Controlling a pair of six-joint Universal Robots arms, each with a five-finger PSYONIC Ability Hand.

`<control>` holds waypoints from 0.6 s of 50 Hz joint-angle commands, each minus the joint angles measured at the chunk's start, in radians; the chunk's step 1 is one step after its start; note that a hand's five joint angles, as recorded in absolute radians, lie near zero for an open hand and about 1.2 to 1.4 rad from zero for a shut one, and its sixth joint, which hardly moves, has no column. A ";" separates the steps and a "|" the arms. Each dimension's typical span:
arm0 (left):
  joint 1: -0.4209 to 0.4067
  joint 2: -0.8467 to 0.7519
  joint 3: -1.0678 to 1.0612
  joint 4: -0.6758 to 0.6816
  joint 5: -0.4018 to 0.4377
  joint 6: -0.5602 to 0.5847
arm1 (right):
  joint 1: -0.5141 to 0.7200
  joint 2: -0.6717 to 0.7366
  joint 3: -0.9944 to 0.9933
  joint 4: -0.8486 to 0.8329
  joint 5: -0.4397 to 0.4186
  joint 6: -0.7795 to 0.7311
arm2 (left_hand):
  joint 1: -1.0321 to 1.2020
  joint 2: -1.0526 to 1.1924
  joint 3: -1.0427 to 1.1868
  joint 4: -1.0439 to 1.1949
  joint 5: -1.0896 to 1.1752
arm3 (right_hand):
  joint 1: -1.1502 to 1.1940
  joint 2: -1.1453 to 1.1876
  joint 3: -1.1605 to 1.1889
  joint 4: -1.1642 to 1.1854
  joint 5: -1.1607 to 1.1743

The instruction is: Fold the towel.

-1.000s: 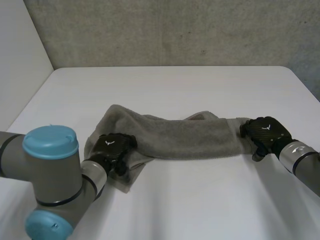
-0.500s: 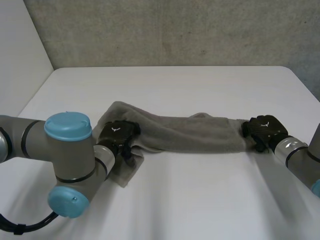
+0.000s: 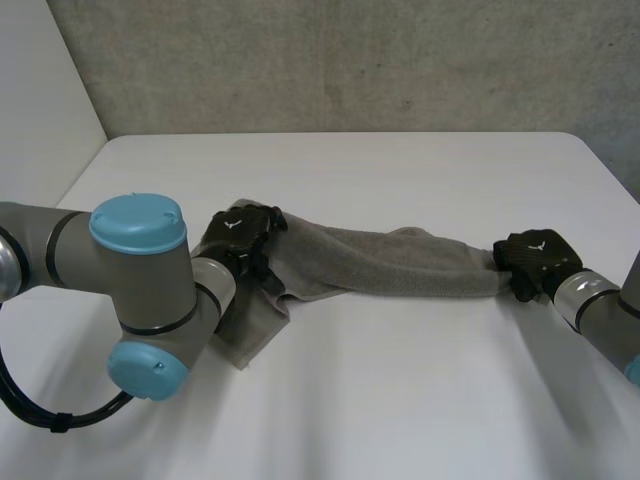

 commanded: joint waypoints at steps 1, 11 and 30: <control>0.000 -0.014 0.002 -0.002 0.007 -0.053 | -0.004 -0.078 0.053 0.003 -0.020 0.090 | -0.065 -0.058 -0.065 -0.063 -0.235 | 0.087 0.093 0.076 0.058 0.059; -0.014 -0.029 -0.005 -0.005 0.008 -0.056 | -0.002 -0.086 0.071 0.000 -0.021 0.096 | -0.080 -0.072 -0.080 -0.078 -0.249 | 0.087 0.093 0.076 0.058 0.059; -0.020 -0.051 -0.008 -0.003 -0.004 0.015 | 0.001 -0.080 0.065 0.000 -0.021 0.096 | -0.142 -0.134 -0.141 -0.140 -0.311 | 0.087 0.093 0.076 0.058 0.059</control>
